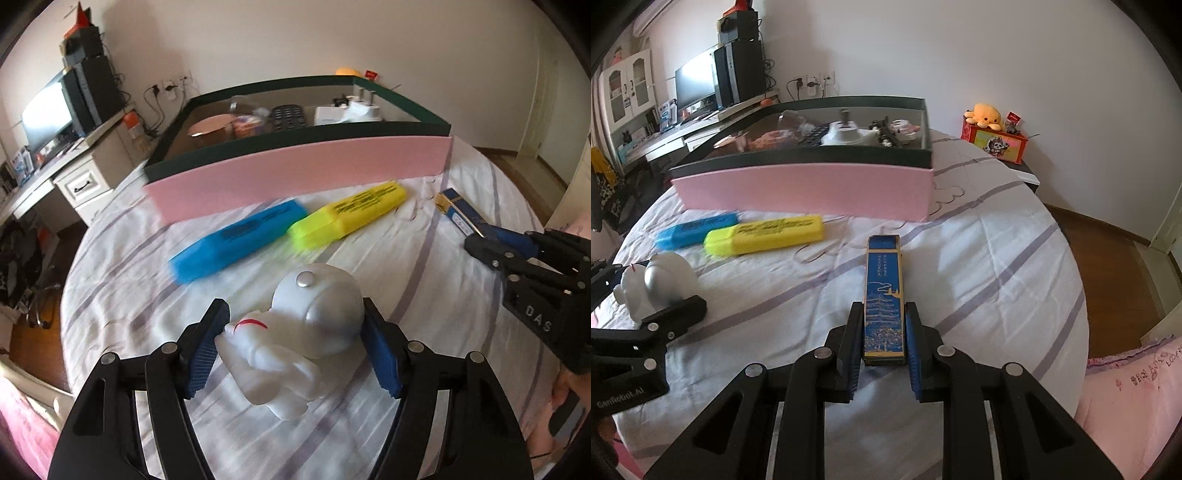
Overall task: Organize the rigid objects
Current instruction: 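Grasp the white astronaut figure with the left tool while the right tool grasps the blue boxed item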
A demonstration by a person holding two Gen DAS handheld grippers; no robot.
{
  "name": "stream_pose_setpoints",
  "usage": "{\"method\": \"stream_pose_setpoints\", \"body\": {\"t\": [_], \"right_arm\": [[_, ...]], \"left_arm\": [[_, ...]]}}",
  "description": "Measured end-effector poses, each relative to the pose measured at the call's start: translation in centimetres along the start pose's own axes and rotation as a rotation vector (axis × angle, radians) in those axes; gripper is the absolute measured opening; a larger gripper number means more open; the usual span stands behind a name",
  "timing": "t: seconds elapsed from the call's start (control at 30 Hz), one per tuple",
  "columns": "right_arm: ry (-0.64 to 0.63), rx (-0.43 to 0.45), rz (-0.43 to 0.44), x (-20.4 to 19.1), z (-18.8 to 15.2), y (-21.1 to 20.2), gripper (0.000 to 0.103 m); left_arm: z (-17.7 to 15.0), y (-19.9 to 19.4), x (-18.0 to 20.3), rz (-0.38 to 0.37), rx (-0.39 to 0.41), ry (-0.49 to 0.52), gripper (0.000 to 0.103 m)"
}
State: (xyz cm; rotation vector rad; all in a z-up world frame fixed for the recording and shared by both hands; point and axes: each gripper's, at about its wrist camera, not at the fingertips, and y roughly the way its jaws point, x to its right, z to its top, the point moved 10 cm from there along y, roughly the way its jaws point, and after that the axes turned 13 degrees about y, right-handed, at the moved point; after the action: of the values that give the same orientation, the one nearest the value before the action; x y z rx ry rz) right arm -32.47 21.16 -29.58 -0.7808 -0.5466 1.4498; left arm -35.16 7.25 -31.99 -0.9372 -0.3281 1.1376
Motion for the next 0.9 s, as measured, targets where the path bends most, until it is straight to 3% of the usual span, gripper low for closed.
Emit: {"method": "stream_pose_setpoints", "body": {"t": [0.23, 0.4, 0.63, 0.77, 0.9], "right_arm": [[-0.039, -0.042, 0.052, -3.3, -3.3, -2.0, 0.021], [-0.043, -0.041, 0.041, -3.8, -4.0, -2.4, 0.021], [-0.026, -0.032, 0.053, -3.7, -3.8, -2.2, 0.026], [-0.032, -0.027, 0.053, -3.9, -3.4, -2.0, 0.033], [-0.035, -0.021, 0.056, -4.0, -3.1, -1.6, 0.033]], "left_arm": [[-3.7, -2.2, -2.4, 0.024, -0.004, -0.013, 0.072], [-5.0, -2.6, -3.3, 0.008, 0.007, -0.047, 0.073], [-5.6, -2.2, -3.6, -0.019, 0.022, -0.082, 0.092], [-5.7, -2.2, -3.9, -0.038, 0.050, -0.064, 0.097], [-5.8, -2.1, -4.6, -0.061, 0.079, -0.070, 0.098]]}}
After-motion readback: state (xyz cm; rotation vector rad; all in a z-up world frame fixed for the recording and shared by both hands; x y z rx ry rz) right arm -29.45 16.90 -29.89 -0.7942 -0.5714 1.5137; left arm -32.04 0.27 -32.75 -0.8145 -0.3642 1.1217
